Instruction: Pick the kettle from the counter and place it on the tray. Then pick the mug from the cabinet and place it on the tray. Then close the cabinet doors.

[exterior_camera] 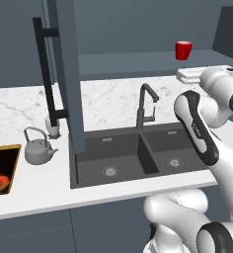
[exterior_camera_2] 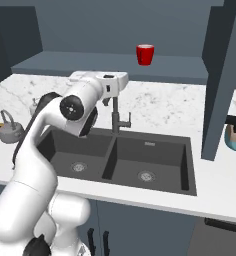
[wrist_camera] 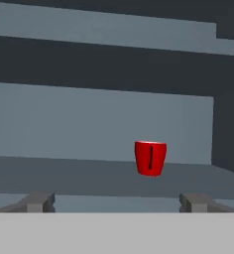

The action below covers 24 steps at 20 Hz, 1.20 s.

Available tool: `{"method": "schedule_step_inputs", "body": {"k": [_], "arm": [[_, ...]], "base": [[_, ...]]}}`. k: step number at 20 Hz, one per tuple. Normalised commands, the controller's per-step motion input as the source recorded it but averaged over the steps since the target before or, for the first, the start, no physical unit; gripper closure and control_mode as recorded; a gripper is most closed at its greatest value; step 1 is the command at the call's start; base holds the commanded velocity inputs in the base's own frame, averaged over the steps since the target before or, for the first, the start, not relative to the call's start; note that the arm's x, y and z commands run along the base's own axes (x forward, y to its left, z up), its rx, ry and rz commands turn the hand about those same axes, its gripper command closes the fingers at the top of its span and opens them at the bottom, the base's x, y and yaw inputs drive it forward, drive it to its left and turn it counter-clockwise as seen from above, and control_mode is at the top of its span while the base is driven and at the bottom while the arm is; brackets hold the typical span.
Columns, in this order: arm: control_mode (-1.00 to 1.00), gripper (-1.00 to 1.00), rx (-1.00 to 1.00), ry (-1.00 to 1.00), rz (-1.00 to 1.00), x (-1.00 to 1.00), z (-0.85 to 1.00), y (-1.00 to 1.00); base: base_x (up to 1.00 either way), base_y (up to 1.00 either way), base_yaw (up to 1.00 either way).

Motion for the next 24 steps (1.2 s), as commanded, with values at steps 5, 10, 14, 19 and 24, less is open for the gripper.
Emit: {"method": "schedule_step_inputs", "body": {"k": [5,10,14,19,24], "arm": [[-1.00,-1.00,0.00,0.14,-0.02,0.49,0.00,-0.01],[-1.00,-1.00,0.03,0.05,-0.01,0.53,0.02,-0.10],[-1.00,-1.00,0.05,0.01,-0.01,0.35,0.14,-0.32],[-1.00,-1.00,0.02,0.02,-0.03,0.32,0.00,-0.26],[-1.00,-1.00,0.00,0.05,-0.01,0.40,0.00,-0.10]], "base": [[0.00,0.00,0.00],[0.00,0.00,0.00],[0.00,0.00,0.00],[0.00,0.00,0.00],[0.00,0.00,0.00]]}}
